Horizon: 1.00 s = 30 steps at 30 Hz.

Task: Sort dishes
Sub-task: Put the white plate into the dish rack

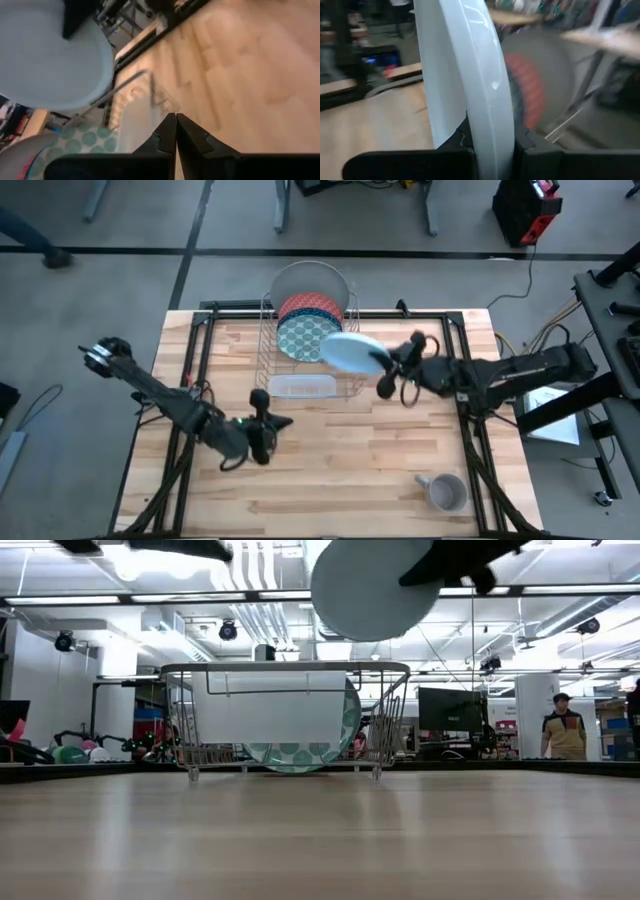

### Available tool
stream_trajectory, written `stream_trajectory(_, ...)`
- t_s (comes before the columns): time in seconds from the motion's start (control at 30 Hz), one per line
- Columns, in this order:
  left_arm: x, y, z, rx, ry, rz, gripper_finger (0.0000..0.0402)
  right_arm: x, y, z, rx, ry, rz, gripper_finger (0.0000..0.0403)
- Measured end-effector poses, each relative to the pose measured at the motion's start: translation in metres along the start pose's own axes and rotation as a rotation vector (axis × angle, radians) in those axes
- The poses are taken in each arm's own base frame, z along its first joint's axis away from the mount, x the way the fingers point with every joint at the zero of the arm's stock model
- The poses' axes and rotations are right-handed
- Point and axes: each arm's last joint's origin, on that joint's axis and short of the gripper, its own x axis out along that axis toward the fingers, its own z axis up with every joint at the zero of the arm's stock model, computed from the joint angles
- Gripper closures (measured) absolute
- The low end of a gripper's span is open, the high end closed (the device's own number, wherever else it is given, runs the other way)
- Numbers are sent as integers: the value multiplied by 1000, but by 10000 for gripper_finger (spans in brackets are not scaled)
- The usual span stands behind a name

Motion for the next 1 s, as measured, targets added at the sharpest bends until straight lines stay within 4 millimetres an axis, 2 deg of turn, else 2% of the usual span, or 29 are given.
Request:
stream_trajectory(0.2,3,33,-44,-46,-43,94,401,35,-28,20,-161,-153,-11,375)
stream_trajectory(0.33,4,50,-67,-61,-54,174,401,58,-41,24,-317,-246,24,375)
stream_trajectory(0.5,0,71,-78,-88,-94,276,401,90,-49,10,-400,-244,37,375)
stream_trajectory(0.63,-3,85,-82,-108,-97,343,401,113,-50,-6,-398,-207,70,375)
stream_trajectory(1.0,-4,125,-92,-151,-12,507,401,144,-45,-30,-275,-106,93,375)
